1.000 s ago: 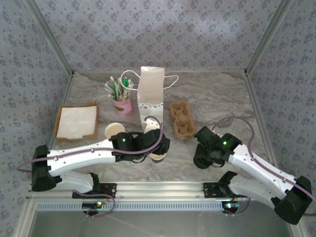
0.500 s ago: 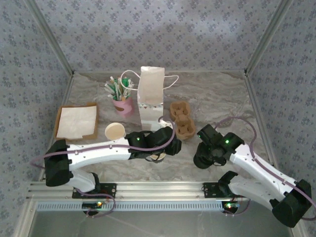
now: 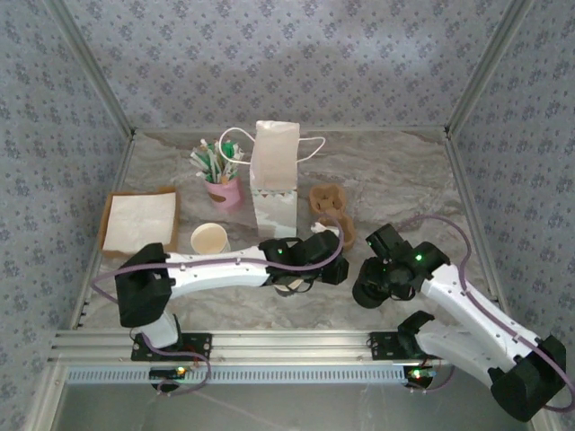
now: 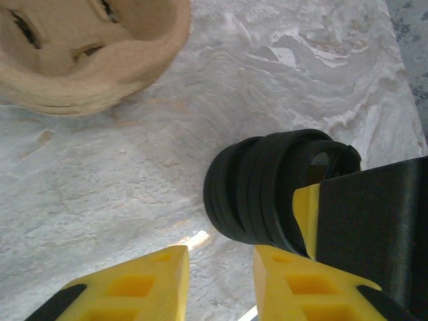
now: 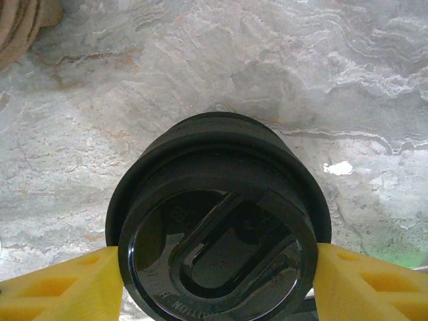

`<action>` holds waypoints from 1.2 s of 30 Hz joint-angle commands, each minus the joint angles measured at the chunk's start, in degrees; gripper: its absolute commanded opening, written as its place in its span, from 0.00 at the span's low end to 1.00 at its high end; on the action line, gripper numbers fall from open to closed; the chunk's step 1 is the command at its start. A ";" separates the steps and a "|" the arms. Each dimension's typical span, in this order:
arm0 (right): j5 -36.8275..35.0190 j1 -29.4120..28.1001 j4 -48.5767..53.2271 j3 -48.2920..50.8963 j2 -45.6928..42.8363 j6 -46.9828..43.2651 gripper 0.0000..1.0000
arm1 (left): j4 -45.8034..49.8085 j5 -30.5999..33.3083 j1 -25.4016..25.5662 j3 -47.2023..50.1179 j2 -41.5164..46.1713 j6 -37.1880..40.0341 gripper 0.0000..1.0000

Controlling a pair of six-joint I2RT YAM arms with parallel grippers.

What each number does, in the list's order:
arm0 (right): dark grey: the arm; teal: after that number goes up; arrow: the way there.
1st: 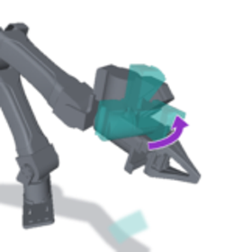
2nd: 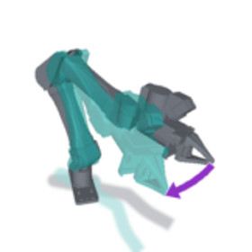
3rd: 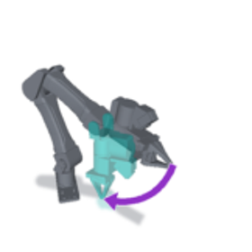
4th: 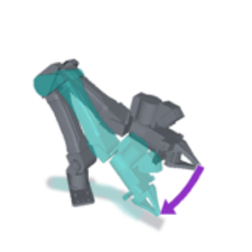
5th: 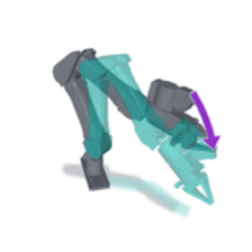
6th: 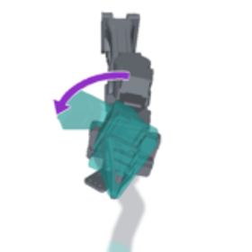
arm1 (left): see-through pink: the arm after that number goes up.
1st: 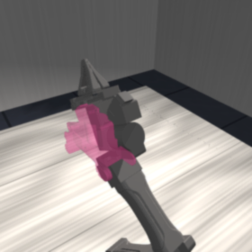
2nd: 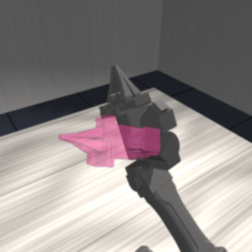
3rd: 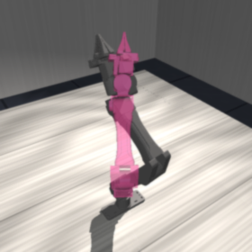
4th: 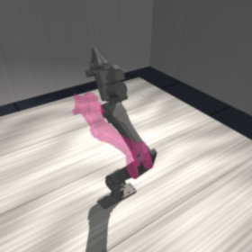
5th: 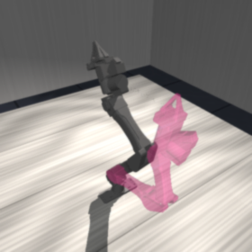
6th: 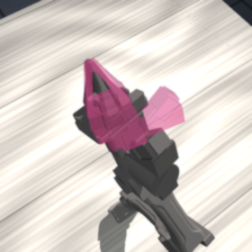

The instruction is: Pack the takeout coffee

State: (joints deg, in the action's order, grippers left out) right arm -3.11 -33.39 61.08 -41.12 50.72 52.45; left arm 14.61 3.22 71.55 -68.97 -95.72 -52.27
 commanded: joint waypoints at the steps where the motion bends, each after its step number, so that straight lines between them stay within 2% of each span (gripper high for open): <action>1: 0.78 0.54 0.97 0.50 -0.64 -0.80 0.70 | -4.40 -3.73 -1.14 0.02 -1.11 -0.64 0.27; 7: 0.76 1.03 0.96 0.14 -0.70 -0.92 0.70 | -6.67 -7.51 -1.33 0.50 -3.54 -1.05 0.23; 11: 0.83 1.17 1.36 -0.28 -0.69 -1.03 0.71 | -7.13 -7.77 -1.33 1.63 -4.26 -1.75 0.21; 18: -3.22 1.15 4.08 -3.34 -1.32 -1.05 0.70 | -3.61 -4.20 -1.32 1.89 0.61 0.00 0.23; 26: -5.43 0.91 6.15 -8.01 -1.56 -3.92 0.70 | 3.52 1.70 -1.34 -0.12 8.35 3.60 0.32; 27: -5.48 0.87 6.08 -8.61 -1.50 -4.58 0.70 | 4.33 2.76 -1.33 0.12 9.95 3.90 0.35; 30: -4.09 0.03 5.05 -10.90 -1.85 -7.24 0.71 | 6.82 5.88 -1.24 0.75 14.78 5.06 0.54; 32: -2.58 -0.97 3.54 -12.35 -2.10 -9.05 0.71 | 9.59 8.60 -1.01 0.77 18.09 6.07 0.71; 34: -1.10 -2.08 1.97 -13.87 -1.92 -10.43 0.72 | 13.34 11.97 -0.80 0.57 21.69 7.33 0.93; 35: -0.21 -2.81 1.08 -14.58 -1.72 -11.12 0.72 | 15.37 13.92 -0.65 0.50 23.41 7.64 0.99; 36: 0.38 -3.35 0.40 -15.10 -1.30 -11.50 0.72 | 16.74 15.26 -0.63 0.75 25.09 8.01 1.00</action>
State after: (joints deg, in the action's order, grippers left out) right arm -5.21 -35.18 63.81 -53.28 49.30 44.49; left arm 23.75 11.22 70.35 -67.00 -75.42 -46.72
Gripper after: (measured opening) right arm 0.717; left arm 0.979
